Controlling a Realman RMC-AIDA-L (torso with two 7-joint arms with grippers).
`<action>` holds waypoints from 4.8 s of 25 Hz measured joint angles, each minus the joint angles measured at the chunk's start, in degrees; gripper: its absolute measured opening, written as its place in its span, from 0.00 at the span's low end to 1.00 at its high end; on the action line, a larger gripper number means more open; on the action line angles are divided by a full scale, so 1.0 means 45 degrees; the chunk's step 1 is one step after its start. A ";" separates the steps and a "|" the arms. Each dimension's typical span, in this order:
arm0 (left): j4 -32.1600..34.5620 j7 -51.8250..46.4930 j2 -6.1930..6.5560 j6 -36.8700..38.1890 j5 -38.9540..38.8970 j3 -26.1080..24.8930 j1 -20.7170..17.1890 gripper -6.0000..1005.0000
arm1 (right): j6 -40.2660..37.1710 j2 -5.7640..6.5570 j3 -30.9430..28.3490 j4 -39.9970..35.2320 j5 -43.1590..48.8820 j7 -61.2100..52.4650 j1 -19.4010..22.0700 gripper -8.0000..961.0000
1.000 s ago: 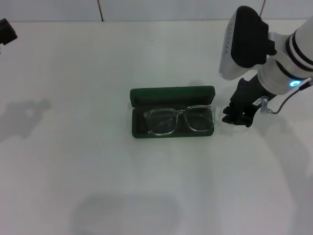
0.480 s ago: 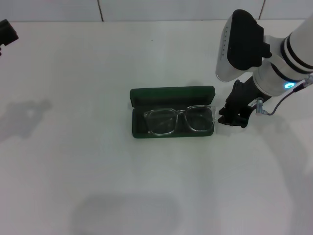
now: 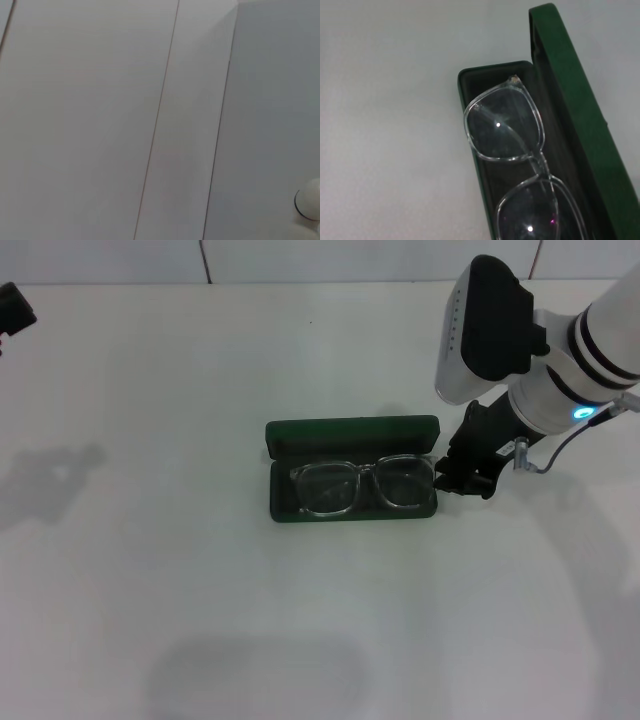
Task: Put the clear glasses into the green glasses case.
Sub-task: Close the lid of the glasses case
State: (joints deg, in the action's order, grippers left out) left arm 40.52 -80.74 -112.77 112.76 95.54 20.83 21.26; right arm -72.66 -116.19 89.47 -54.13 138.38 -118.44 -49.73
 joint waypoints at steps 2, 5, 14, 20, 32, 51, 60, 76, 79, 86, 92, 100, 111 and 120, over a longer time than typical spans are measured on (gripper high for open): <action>0.0000 -0.0002 0.0000 0.0000 0.0000 0.0000 -0.0014 0.09 | 0.0024 0.0000 0.0000 0.0019 -0.0079 0.0038 -0.0002 0.16; 0.0000 -0.0006 0.0000 0.0008 0.0000 0.0000 -0.0033 0.09 | 0.0057 -0.0001 0.0001 0.0093 -0.0284 0.0145 -0.0013 0.16; 0.0000 -0.0023 -0.0019 0.0021 0.0002 0.0100 -0.0062 0.10 | 0.0345 -0.0001 0.0001 0.0188 -0.0642 0.0424 0.0033 0.16; 0.0000 -0.0040 -0.0037 0.0021 0.0010 0.0124 -0.0076 0.10 | 0.0495 0.0000 0.0001 0.0445 -0.0890 0.0623 -0.0004 0.16; 0.0000 -0.0048 -0.0056 0.0040 0.0021 0.0117 -0.0134 0.10 | 0.0783 0.0000 0.0016 0.0745 -0.1313 0.0902 -0.0010 0.16; -0.0020 -0.0072 -0.0048 0.0049 0.0019 0.0118 -0.0198 0.10 | 0.0925 -0.0001 -0.0016 0.0509 -0.1831 0.1149 0.0154 0.16; 0.0065 -0.0562 0.0037 0.0096 -0.0085 0.0117 0.0124 0.10 | -0.0183 0.0061 -0.0141 -0.3811 -0.2099 0.0401 0.2589 0.16; 0.0114 -0.1780 0.0153 -0.0569 0.0184 0.0991 0.1754 0.10 | -0.2898 0.0120 -0.4135 -0.8904 -0.4564 0.1330 0.7173 0.16; 0.0091 -0.1988 0.0060 -0.1426 0.0374 0.2118 0.2372 0.10 | -0.3786 0.0093 -0.6499 -0.8964 -0.5768 0.1896 0.8216 0.16; 0.0056 -0.1937 -0.0980 -0.4929 0.1291 0.4710 0.3576 0.10 | -0.5079 0.0079 -1.0371 -0.6964 -0.6374 0.2854 0.8654 0.16; -0.0116 -0.1946 -0.1457 -0.7694 0.1662 0.6672 0.4492 0.09 | -0.5222 0.0108 -1.2177 -0.5171 -0.6611 0.3978 0.8613 0.16; -0.1716 -0.1998 -0.1450 -0.9048 0.1769 0.7307 0.5641 0.09 | -0.5253 0.0140 -1.3063 -0.3424 -0.6949 0.5159 0.8553 0.16; 0.0027 -0.2413 -0.1207 -0.7823 0.0776 0.7227 0.4162 0.09 | -0.5959 0.0177 -0.9962 -0.3340 -0.6417 0.5285 0.7255 0.16; 0.1637 -0.3412 0.0227 -0.4566 -0.3666 0.5894 0.1182 0.09 | -0.3863 0.0162 -0.5407 -0.3901 -0.3534 0.3016 0.3499 0.16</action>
State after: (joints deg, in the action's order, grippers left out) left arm 47.88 -96.09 -111.74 92.22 79.04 47.35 26.58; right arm -90.05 -115.46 65.14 -71.68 122.47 -104.86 -33.98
